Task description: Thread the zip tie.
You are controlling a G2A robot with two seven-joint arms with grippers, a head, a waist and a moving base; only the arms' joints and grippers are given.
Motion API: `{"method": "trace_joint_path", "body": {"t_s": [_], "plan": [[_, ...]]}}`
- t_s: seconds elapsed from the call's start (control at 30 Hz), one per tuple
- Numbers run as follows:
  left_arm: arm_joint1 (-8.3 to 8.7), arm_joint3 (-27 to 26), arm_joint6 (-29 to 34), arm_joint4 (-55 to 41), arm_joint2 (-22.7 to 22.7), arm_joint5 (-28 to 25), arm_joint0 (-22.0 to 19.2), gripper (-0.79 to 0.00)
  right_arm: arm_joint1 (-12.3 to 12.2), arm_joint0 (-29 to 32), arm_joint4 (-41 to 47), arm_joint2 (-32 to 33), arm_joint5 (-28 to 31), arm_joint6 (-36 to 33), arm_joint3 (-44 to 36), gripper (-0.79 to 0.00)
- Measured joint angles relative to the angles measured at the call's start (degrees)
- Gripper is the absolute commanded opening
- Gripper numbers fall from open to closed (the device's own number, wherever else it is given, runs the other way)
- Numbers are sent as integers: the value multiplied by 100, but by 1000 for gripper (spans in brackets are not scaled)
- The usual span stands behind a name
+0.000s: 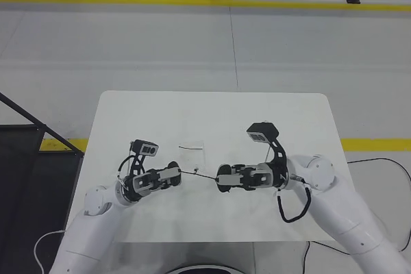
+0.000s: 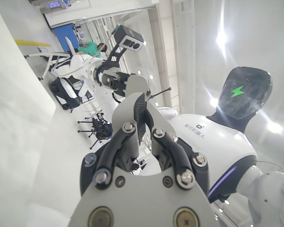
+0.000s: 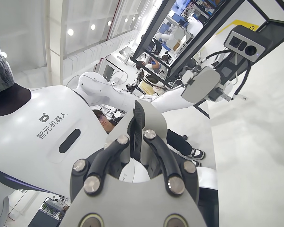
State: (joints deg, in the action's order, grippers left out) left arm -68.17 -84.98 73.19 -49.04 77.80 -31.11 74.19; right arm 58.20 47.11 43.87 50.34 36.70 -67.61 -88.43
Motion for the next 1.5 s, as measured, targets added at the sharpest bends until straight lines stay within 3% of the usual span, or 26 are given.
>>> {"method": "trace_joint_path", "body": {"t_s": [1.1, 1.13, 1.17, 1.2, 1.5], "plan": [[70, 110, -201, 208, 10, -199, 29, -785, -287, 185, 150, 109, 221, 221, -305, -785], [72, 110, -205, 214, 9, -203, 28, -600, -291, 176, 141, 92, 194, 194, -300, -785], [74, 109, -209, 221, 6, -207, 28, -222, -295, 163, 130, 71, 155, 155, -296, -785], [76, 99, -213, 225, 2, -212, 31, 0, -301, 140, 103, 41, 95, 95, -298, -785], [98, -132, -609, 383, 140, -611, 221, 0, -481, 156, -712, 111, 52, 53, -903, -785]]}}
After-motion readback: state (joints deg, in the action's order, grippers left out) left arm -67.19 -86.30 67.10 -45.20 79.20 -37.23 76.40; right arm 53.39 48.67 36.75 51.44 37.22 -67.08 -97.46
